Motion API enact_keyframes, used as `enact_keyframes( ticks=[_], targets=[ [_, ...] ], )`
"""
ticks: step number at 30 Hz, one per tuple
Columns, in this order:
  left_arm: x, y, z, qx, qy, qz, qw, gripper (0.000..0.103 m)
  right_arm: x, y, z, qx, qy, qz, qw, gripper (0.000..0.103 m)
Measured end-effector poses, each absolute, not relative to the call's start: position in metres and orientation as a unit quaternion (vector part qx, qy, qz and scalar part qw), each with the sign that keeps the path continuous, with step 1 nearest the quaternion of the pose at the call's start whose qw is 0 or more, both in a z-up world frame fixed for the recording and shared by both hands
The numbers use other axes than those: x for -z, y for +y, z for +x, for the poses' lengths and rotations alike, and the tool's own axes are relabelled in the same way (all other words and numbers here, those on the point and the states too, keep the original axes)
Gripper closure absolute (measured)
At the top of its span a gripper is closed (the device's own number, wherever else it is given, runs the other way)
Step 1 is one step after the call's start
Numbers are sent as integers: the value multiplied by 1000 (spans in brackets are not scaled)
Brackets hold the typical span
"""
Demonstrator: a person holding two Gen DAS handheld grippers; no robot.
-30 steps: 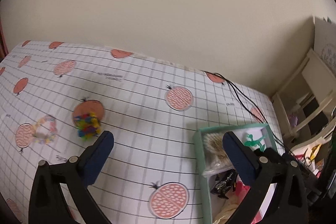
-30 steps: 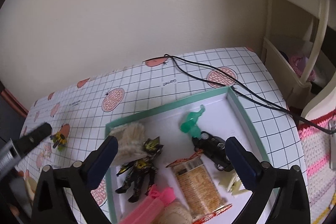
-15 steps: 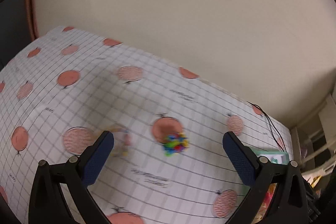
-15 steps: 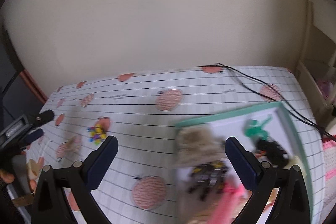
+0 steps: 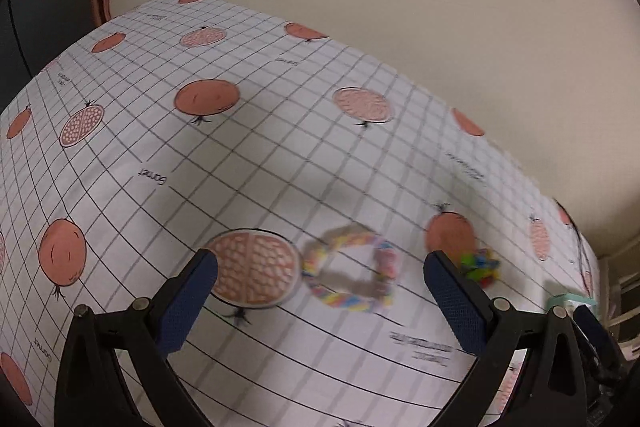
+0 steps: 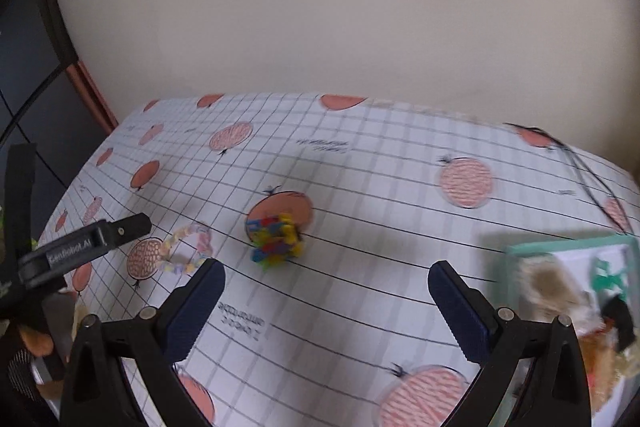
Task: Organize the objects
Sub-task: 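Move both grippers back toward the bead bracelet and colourful block toy, then grasp the pastel bead bracelet with the left gripper while the right gripper grasps the block toy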
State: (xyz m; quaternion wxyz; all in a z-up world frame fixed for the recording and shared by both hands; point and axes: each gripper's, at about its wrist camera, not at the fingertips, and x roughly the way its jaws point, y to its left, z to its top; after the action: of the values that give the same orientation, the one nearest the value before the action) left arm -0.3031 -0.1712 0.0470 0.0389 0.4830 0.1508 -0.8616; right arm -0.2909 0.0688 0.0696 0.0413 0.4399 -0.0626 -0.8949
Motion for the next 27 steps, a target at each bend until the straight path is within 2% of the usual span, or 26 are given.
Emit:
enact_keyframes(
  ticks=[3, 5, 12, 15, 18, 21, 22, 24, 26, 27],
  targets=[
    [-38, -177, -305, 860, 151, 486, 44, 5, -55, 50, -306, 890, -44, 452, 43, 1],
    [-32, -177, -307, 858, 156, 488, 37, 16, -46, 42, -315, 886, -40, 461, 40, 3],
    [-16, -166, -313, 855, 137, 498, 29, 18, -27, 25, -335, 879, -39, 473, 38, 11],
    [-12, -163, -314, 852, 137, 505, 27, 18, -23, 21, -340, 878, -33, 475, 36, 17],
    [-10, -161, -315, 852, 135, 504, 30, 20, -21, 21, -343, 876, -38, 480, 36, 27],
    [-9, -158, -316, 854, 123, 504, 38, 24, -19, 21, -344, 874, -35, 484, 36, 42],
    [-9, -159, -317, 854, 124, 503, 39, 25, -18, 21, -345, 873, -33, 485, 36, 51],
    [-9, -161, -317, 855, 123, 502, 44, 31, -17, 23, -344, 872, -36, 488, 34, 59],
    [-10, -161, -317, 857, 109, 501, 58, 52, -16, 24, -344, 870, -39, 490, 37, 61],
    [-9, -160, -317, 858, 99, 501, 61, 55, -17, 24, -344, 870, -37, 490, 38, 61]
  ],
)
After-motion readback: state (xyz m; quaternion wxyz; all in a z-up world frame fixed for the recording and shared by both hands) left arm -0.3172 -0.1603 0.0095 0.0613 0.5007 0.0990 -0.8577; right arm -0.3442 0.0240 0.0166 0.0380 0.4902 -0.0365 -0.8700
